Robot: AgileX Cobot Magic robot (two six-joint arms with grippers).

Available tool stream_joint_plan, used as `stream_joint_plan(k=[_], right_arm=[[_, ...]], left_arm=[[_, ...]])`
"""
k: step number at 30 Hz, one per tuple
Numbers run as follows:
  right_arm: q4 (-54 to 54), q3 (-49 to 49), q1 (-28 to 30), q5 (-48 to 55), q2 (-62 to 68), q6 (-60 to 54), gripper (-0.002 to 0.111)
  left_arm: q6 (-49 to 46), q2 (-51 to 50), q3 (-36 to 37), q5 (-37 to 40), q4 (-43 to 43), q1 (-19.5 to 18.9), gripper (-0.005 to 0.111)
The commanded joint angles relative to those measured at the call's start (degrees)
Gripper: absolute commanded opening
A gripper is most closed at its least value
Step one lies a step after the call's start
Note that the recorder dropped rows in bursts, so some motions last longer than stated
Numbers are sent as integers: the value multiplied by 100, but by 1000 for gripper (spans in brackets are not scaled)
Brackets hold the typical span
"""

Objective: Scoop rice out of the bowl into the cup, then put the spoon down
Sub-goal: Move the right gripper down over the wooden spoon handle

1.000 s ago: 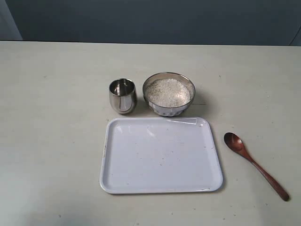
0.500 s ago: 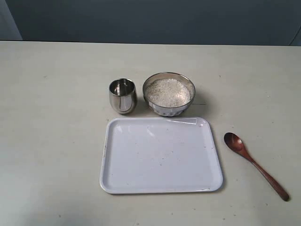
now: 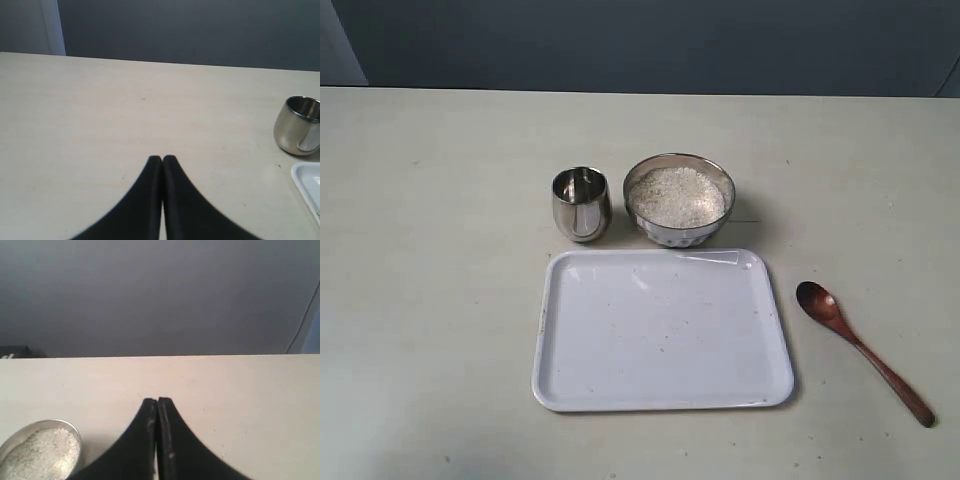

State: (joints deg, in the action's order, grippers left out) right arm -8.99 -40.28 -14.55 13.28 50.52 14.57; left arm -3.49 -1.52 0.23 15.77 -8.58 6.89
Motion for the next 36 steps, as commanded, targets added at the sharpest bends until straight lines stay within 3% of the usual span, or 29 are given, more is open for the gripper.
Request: stream_joint_plan(k=[1, 6, 10, 14, 21, 23, 25, 26, 28, 36], right_arm=[[77, -173, -95, 183, 564, -208, -1], [409, 1878, -412, -1868, -241, -208, -1], [609, 2444, -287, -1472, -912, -208, -1], [609, 2368, -258, -1130, -1031, -208, -1], [374, 1252, -258, 1061, -265, -265, -1], [313, 740, -258, 1693, 300, -733, 0], [516, 256, -258, 2315, 810, -1136, 11], [786, 80, -258, 2562, 1096, -1381, 24], [1027, -7, -258, 2815, 1530, -1618, 39], [1081, -7, -421, 3266, 2964, -1656, 41]], left_arm=[[37, 152, -23, -77, 32, 66, 1], [37, 152, -23, -77, 32, 66, 1], [37, 152, -23, -77, 32, 66, 1], [37, 152, -23, -77, 32, 66, 1], [37, 152, -23, -77, 32, 66, 1], [37, 152, -23, -77, 32, 66, 1], [37, 152, -23, -77, 32, 66, 1], [37, 152, -23, -77, 32, 66, 1], [37, 152, -23, -77, 32, 66, 1], [37, 152, -23, -77, 32, 66, 1]])
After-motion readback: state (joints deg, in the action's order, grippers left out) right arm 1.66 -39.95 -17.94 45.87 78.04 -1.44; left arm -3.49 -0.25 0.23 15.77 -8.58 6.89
